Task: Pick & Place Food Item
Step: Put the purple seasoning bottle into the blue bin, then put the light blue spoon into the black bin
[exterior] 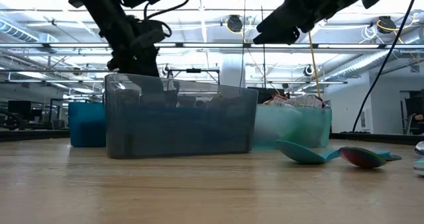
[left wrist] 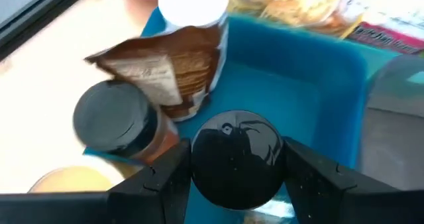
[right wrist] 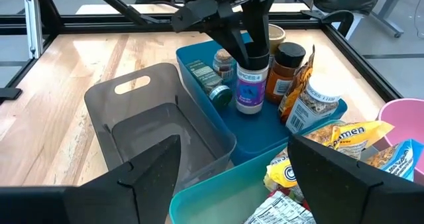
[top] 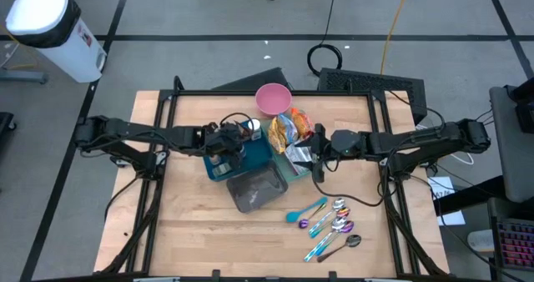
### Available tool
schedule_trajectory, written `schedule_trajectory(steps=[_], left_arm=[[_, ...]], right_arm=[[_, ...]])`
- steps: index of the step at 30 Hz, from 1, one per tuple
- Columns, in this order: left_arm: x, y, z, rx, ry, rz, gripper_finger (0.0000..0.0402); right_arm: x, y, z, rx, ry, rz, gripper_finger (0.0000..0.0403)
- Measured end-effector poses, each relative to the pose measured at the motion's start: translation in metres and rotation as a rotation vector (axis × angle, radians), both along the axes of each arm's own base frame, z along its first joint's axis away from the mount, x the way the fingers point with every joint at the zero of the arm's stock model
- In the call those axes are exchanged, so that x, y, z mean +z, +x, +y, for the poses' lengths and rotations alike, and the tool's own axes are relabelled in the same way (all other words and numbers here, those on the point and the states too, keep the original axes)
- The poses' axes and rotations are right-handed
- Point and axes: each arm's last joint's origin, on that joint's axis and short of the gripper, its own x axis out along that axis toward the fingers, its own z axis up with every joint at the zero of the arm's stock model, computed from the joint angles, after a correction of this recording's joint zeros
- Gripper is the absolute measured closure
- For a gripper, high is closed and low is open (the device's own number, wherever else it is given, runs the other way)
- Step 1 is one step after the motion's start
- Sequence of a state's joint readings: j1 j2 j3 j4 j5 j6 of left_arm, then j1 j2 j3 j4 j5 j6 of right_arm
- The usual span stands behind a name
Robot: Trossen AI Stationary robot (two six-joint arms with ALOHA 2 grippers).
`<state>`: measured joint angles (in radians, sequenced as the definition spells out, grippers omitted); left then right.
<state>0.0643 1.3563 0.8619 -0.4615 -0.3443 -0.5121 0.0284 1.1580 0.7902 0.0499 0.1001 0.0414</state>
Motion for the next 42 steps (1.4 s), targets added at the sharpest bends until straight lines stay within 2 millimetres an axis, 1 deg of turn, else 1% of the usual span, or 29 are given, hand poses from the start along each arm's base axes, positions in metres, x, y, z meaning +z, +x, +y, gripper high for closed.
schedule_trajectory(steps=[11, 24, 26, 30, 32, 33, 35, 38, 42], left_arm=[[-0.007, -0.015, 0.000, 0.083, -0.057, 0.140, 0.0199], [-0.009, -0.018, -0.002, 0.058, -0.095, 0.181, 0.0197], [-0.009, -0.018, -0.003, 0.054, -0.098, 0.184, 0.0170], [-0.015, -0.022, -0.005, 0.029, -0.138, 0.244, 0.0075], [-0.012, -0.019, -0.004, 0.012, -0.147, 0.208, 0.0034], [-0.012, -0.019, -0.004, 0.000, -0.161, 0.205, 0.0021], [-0.010, -0.020, -0.003, -0.032, -0.185, 0.201, 0.0013], [-0.005, -0.018, -0.003, -0.047, -0.210, 0.174, 0.0031], [0.019, -0.020, -0.002, -0.074, -0.170, 0.088, 0.0057]], right_arm=[[-0.002, -0.001, 0.000, -0.001, -0.001, 0.018, 0.0132], [-0.002, -0.001, 0.000, -0.001, -0.001, 0.018, 0.0132], [-0.002, -0.001, 0.000, -0.001, -0.001, 0.019, 0.0134], [-0.003, -0.001, 0.000, -0.001, -0.001, 0.030, 0.0135], [-0.003, -0.001, 0.000, -0.002, -0.002, 0.031, 0.0133], [-0.003, -0.001, 0.000, -0.002, -0.002, 0.033, 0.0133], [-0.003, -0.001, 0.000, -0.002, -0.002, 0.033, 0.0131], [-0.003, -0.001, 0.000, -0.002, -0.002, 0.032, 0.0132], [-0.003, -0.001, 0.000, -0.002, -0.002, 0.033, 0.0135]])
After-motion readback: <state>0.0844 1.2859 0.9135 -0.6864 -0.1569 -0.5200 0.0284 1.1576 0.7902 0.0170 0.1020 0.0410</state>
